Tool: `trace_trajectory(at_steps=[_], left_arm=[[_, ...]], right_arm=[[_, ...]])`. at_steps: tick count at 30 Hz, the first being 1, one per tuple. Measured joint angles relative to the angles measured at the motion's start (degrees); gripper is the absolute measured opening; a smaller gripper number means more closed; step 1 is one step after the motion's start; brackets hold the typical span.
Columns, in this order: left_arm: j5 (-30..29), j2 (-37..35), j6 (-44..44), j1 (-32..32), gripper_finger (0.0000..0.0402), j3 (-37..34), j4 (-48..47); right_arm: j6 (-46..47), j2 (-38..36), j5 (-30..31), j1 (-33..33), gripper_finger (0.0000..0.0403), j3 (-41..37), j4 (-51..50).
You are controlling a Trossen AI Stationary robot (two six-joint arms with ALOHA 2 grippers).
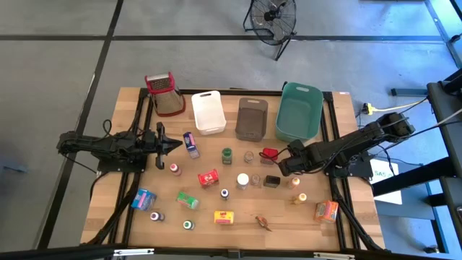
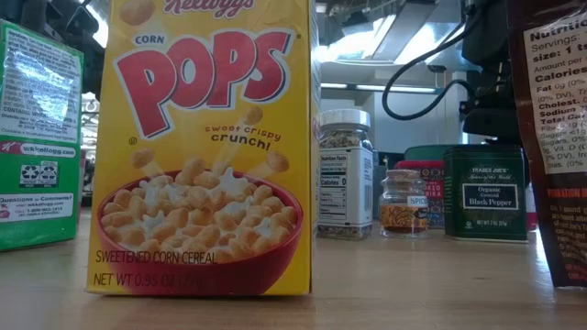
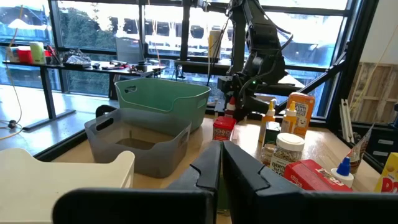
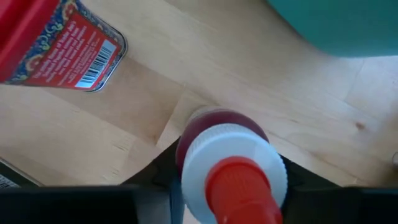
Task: Pick & Place Kitchen Items
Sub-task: Put the red food coloring into the white bin
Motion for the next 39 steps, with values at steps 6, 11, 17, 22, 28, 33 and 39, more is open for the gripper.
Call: trace_trajectory(at_steps=[6, 11, 17, 22, 28, 33, 39], left_arm=[[0.00, -0.02, 0.00, -0.01, 0.0010, -0.01, 0.00], [0.00, -0.02, 0.00, 0.00, 0.0009, -0.02, 0.00], [0.00, 0.00, 0.00, 0.00, 0.0008, -0.02, 0.00], [0.00, 0.00, 0.00, -0.01, 0.0012, -0.02, 0.00], [0.00, -0.02, -0.43, 0.00, 0.0011, 0.00, 0.03], [0.00, -0.01, -5.49, -0.01, 0.0012, 0.00, 1.38], [0.00, 0.00, -6.25, -0.02, 0.0011, 0.00, 1.57]], right_arm=[[-1.92, 0.02, -0.44, 0.00, 0.0127, 0.64, -0.58], [-4.61, 0.03, -2.73, 0.00, 0.0127, 5.95, -6.20], [-9.34, 0.02, -7.70, 0.00, 0.0127, 18.03, -19.58], [-16.86, 0.02, -10.01, 0.00, 0.0126, 30.83, -26.43], [-25.73, 0.12, -6.49, 0.05, 0.0126, 42.50, -26.62], [-36.09, 1.54, -3.17, 0.11, 0.0126, 44.48, -20.58], [-47.96, 7.88, -3.44, 0.15, 0.0126, 44.48, -12.02]])
